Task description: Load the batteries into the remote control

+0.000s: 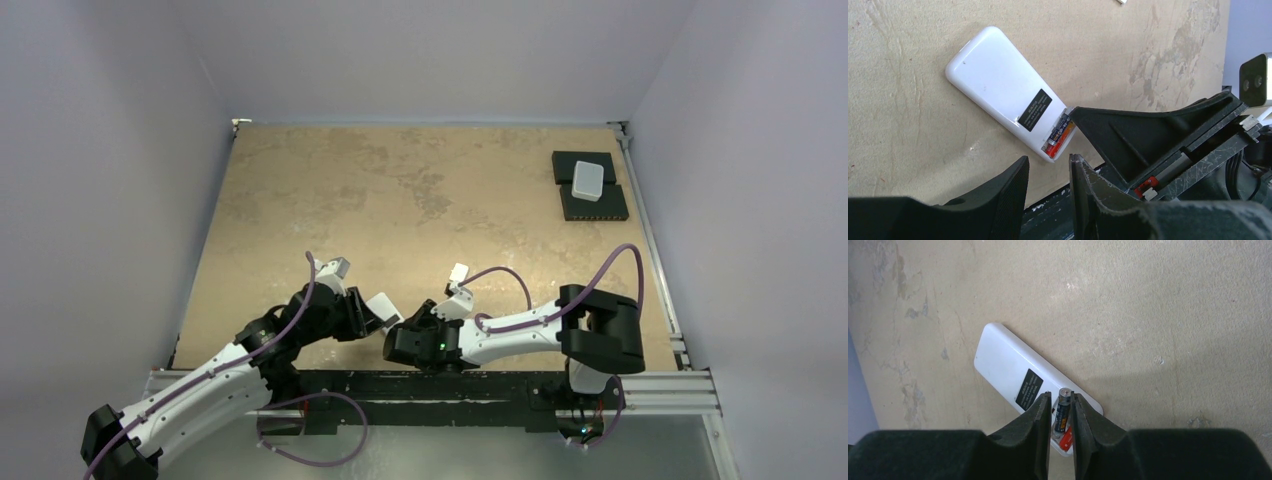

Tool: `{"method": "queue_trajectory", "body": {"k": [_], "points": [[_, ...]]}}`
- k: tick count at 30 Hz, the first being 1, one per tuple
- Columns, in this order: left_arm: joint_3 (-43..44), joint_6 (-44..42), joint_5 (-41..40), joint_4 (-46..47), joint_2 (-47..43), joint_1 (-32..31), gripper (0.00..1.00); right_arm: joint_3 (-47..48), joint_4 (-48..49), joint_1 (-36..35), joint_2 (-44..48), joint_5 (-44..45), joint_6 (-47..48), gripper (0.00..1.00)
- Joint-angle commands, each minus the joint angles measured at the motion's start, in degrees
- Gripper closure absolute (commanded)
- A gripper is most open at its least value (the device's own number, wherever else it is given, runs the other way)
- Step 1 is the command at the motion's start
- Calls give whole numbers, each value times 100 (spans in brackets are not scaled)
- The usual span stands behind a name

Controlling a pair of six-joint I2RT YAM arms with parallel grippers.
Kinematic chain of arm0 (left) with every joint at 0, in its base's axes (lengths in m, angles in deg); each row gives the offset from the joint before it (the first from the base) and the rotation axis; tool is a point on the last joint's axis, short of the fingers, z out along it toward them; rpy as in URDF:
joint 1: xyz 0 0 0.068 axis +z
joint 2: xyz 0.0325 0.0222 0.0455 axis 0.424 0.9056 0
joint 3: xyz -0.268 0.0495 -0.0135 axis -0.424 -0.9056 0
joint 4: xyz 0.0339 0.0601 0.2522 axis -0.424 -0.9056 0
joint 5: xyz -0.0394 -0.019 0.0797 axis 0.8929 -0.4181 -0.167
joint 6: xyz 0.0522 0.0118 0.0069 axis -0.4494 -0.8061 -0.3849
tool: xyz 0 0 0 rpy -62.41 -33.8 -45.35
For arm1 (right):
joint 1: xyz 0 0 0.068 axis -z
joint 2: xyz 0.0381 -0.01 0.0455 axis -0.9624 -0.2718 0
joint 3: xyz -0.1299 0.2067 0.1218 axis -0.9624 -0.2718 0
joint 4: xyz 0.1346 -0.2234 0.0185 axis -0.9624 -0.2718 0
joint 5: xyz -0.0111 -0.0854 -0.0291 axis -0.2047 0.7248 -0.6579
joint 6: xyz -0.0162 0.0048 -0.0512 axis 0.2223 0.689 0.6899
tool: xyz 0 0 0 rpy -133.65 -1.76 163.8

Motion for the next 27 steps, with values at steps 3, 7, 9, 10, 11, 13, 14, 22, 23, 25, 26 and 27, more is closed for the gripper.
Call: {"method": "queue_trajectory", "body": {"k": [3,7,9,10,11,13,14,22,23,25,26,27], "points": [[-43,-61,46,113,-31,-14,65,204,-152,-34,66,214,93,72],[-44,-62,46,115,-30,-12,65,190,-235,-36,216,244,416,72],[-56,-51,46,114,-30,-16,65,209,-243,-34,260,222,645,72],[-53,-51,46,106,-30,-16,65,223,-249,-34,280,214,810,72],[-55,-47,39,100,-30,-16,65,248,-227,-34,302,219,984,72],[-48,-39,29,95,-31,-16,65,253,-213,-34,375,227,1321,71],[-55,-38,29,92,-23,-16,65,236,-185,-34,434,238,1546,70],[-81,14,19,127,158,-15,65,-227,969,116,1070,-271,3600,67],[-86,31,18,130,177,-16,65,-265,1125,156,1147,-382,3926,68],[-108,79,32,151,213,-12,65,-376,1583,284,1305,-793,4636,67],[-117,116,53,169,222,-16,65,-409,1716,379,1364,-1025,4935,66],[-158,154,86,199,234,-16,65,-432,1823,489,1411,-1262,5146,65]]}}
